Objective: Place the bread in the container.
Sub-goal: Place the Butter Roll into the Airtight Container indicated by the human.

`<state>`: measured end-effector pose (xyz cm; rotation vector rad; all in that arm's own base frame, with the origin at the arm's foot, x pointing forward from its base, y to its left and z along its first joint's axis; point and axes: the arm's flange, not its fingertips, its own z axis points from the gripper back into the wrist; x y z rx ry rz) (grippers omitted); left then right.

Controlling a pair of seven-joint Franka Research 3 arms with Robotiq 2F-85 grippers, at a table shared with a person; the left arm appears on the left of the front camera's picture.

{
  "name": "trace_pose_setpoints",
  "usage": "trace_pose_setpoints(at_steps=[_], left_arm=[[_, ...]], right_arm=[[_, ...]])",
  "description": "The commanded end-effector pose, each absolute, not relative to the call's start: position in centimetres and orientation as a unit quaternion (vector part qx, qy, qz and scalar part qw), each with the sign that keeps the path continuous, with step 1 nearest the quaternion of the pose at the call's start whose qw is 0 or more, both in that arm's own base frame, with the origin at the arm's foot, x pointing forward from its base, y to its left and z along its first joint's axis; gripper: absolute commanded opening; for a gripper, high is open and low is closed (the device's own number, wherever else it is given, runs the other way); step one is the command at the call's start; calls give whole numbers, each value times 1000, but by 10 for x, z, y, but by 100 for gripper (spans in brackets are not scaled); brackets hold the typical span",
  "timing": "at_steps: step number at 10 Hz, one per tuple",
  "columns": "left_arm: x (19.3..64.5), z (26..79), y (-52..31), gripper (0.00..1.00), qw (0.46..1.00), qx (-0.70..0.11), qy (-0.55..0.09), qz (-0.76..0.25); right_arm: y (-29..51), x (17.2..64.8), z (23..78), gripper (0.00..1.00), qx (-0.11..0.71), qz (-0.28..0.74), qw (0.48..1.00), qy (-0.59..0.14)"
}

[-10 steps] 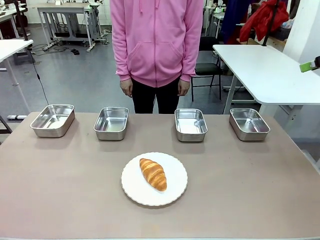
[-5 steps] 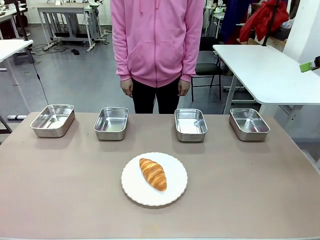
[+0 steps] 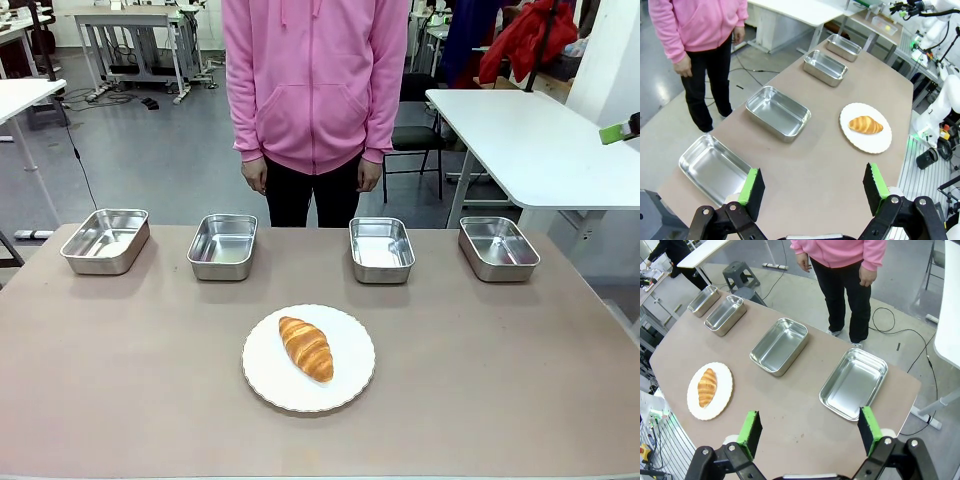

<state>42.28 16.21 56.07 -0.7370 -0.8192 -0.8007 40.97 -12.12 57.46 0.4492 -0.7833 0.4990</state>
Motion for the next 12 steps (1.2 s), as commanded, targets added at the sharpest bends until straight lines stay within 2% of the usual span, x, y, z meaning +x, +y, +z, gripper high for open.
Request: trace_pose_setpoints(at_steps=[1,12], left_arm=[[423,561,162,100,775,-340,-380,-373],[423,561,162,100,775,-340,-380,-373]], right_arm=[[-121,411,576,100,222,241,864,-383],[-121,411,576,100,222,241,864,-383]])
